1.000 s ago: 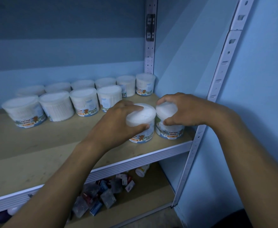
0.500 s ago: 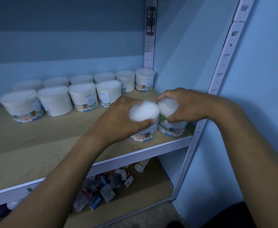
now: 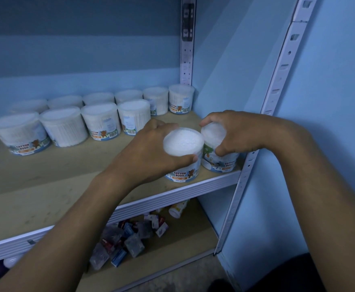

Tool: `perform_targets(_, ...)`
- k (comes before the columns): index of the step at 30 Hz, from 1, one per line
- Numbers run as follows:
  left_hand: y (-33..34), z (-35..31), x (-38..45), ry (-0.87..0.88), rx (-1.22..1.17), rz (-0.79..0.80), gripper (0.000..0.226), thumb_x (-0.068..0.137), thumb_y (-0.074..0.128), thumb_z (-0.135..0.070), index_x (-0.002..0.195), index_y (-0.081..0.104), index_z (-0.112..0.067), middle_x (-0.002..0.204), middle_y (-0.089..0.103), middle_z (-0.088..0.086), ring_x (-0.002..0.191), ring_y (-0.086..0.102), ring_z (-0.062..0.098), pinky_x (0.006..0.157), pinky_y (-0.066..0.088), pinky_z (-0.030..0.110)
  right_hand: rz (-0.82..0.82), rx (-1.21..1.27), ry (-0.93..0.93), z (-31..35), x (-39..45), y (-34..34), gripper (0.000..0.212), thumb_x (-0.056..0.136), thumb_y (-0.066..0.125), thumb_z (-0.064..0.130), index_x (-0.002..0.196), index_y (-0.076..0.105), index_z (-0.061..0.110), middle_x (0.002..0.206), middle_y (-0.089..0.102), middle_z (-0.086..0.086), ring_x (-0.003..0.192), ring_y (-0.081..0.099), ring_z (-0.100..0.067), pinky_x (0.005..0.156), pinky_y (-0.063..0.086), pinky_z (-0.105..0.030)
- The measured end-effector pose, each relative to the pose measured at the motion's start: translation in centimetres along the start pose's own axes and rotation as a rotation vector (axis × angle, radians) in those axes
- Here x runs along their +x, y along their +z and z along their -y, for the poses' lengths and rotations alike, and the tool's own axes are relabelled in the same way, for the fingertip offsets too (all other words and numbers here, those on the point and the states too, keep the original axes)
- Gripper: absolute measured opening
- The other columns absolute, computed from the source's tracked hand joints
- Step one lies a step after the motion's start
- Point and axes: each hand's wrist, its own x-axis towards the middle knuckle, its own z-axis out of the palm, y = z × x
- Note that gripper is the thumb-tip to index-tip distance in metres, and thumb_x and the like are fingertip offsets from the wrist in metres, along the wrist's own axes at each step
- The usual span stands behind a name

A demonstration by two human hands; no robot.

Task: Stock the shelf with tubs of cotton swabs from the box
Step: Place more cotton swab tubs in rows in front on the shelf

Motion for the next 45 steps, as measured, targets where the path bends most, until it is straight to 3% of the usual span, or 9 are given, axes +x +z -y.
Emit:
perform_targets(10, 0.4, 0.2, 0.0, 0.006, -0.015, -0.036, 0.086, 0.062, 0.072, -0.072, 0.135, 0.056, -0.029, 0.124, 0.047, -0.013, 0.103, 0.042, -0.004, 0.076, 0.032, 0.001, -0.001, -0.003, 0.003, -0.1, 0.0, 0.0, 0.081, 0.076, 0.084, 0.025, 0.143, 0.042, 0.041, 0.128, 0.044, 0.004, 0.107, 0.048, -0.017, 0.086, 0.045, -0.031)
perform_targets(14, 0.4, 0.2, -0.2, 0.007, -0.025, -0.034, 0.087, 0.061, 0.072, -0.073, 0.135, 0.055, -0.031, 0.125, 0.047, -0.013, 0.107, 0.044, -0.002, 0.081, 0.033, 0.009, -0.009, -0.018, 0.0, -0.2, 0.1, 0.1, 0.081, 0.075, 0.084, 0.026, 0.143, 0.042, 0.04, 0.132, 0.046, 0.003, 0.106, 0.047, -0.017, 0.086, 0.045, -0.031)
perform_targets(20, -0.1, 0.3, -0.2, -0.008, -0.052, -0.053, 0.078, 0.065, 0.06, -0.083, 0.129, 0.056, -0.039, 0.126, 0.052, -0.016, 0.109, 0.051, 0.002, 0.09, 0.045, 0.023, -0.008, -0.017, 0.006, -0.1, 0.1, 0.1, 0.083, 0.074, 0.084, 0.027, 0.144, 0.041, 0.041, 0.138, 0.046, 0.001, 0.112, 0.05, -0.021, 0.094, 0.048, -0.035)
perform_targets(25, -0.3, 0.6, -0.6, -0.007, -0.063, -0.06, 0.07, 0.072, 0.065, -0.072, 0.131, 0.057, -0.034, 0.126, 0.054, -0.016, 0.098, 0.052, 0.002, 0.078, 0.041, 0.015, -0.009, -0.031, 0.003, 0.0, 0.2, 0.0, 0.082, 0.075, 0.085, 0.026, 0.144, 0.043, 0.039, 0.141, 0.046, 0.0, 0.112, 0.047, -0.019, 0.092, 0.045, -0.033)
perform_targets(33, -0.3, 0.9, -0.5, -0.022, -0.09, -0.08, 0.072, 0.067, 0.071, -0.071, 0.127, 0.061, -0.032, 0.126, 0.057, -0.015, 0.093, 0.055, 0.004, 0.079, 0.045, 0.018, -0.023, -0.046, 0.004, 0.2, 0.1, 0.1, 0.081, 0.074, 0.084, 0.026, 0.144, 0.044, 0.038, 0.136, 0.046, 0.001, 0.106, 0.046, -0.016, 0.088, 0.042, -0.029)
perform_targets(40, -0.7, 0.8, -0.8, -0.027, -0.121, -0.09, 0.069, 0.07, 0.068, -0.072, 0.126, 0.058, -0.034, 0.122, 0.057, -0.018, 0.088, 0.059, 0.001, 0.071, 0.043, 0.011, 0.027, -0.026, 0.008, 0.5, -0.2, -0.2, 0.085, 0.078, 0.079, 0.032, 0.149, 0.034, 0.041, 0.148, 0.039, 0.002, 0.126, 0.047, -0.02, 0.103, 0.044, -0.034)
perform_targets(45, -2.1, 2.3, -1.5, -0.085, -0.133, -0.14, 0.064, 0.076, 0.06, -0.073, 0.129, 0.056, -0.038, 0.128, 0.055, -0.019, 0.094, 0.062, 0.002, 0.077, 0.046, 0.014, -0.015, 0.027, -0.039, 1.7, -0.3, -0.8, 0.072, 0.086, 0.069, 0.03, 0.149, 0.035, 0.041, 0.153, 0.035, 0.001, 0.134, 0.042, -0.019, 0.104, 0.038, -0.03)
